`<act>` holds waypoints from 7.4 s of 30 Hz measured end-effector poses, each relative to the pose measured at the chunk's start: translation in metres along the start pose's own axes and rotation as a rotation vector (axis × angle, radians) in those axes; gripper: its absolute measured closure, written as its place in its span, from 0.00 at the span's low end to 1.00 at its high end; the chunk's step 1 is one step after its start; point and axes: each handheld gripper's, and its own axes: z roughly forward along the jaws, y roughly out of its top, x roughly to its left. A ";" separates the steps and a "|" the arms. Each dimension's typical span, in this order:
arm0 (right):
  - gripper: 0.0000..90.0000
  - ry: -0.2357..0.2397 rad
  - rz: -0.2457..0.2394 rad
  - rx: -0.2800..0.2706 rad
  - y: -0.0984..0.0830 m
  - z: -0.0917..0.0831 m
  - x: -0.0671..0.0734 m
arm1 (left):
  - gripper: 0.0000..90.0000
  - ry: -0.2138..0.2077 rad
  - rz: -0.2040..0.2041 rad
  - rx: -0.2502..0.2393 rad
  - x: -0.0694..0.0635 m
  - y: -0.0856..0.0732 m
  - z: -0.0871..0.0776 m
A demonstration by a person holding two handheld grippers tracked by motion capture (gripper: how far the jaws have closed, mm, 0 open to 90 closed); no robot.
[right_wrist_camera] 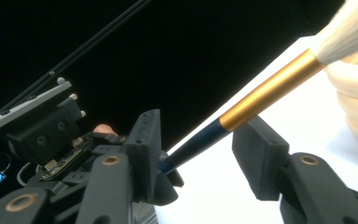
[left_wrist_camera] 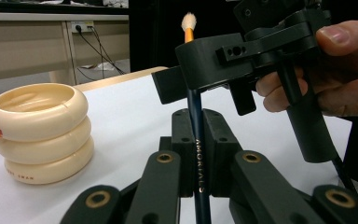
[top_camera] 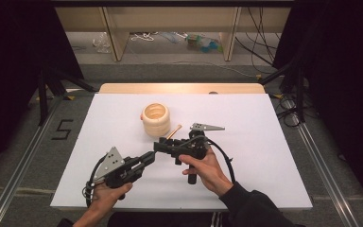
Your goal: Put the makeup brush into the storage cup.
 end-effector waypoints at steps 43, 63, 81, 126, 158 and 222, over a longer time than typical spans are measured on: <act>0.92 0.069 -0.065 -0.038 0.007 -0.006 0.014 | 0.53 0.016 0.004 0.016 0.003 0.000 0.000; 0.92 -0.026 -0.261 0.016 0.015 -0.010 0.016 | 0.28 0.062 -0.009 0.076 0.014 -0.004 -0.001; 0.92 -0.135 -0.367 0.068 0.026 -0.017 0.008 | 0.23 0.111 -0.020 0.104 0.029 -0.006 -0.002; 0.92 -0.224 -0.405 0.073 0.044 -0.026 -0.007 | 0.21 0.149 0.014 0.122 0.045 -0.010 -0.020; 0.92 -0.238 -0.400 0.046 0.071 -0.012 -0.020 | 0.21 0.158 0.016 0.125 0.046 -0.012 -0.023; 0.92 -0.324 -0.369 0.076 0.114 0.009 -0.045 | 0.21 0.150 0.019 0.105 0.047 -0.011 -0.021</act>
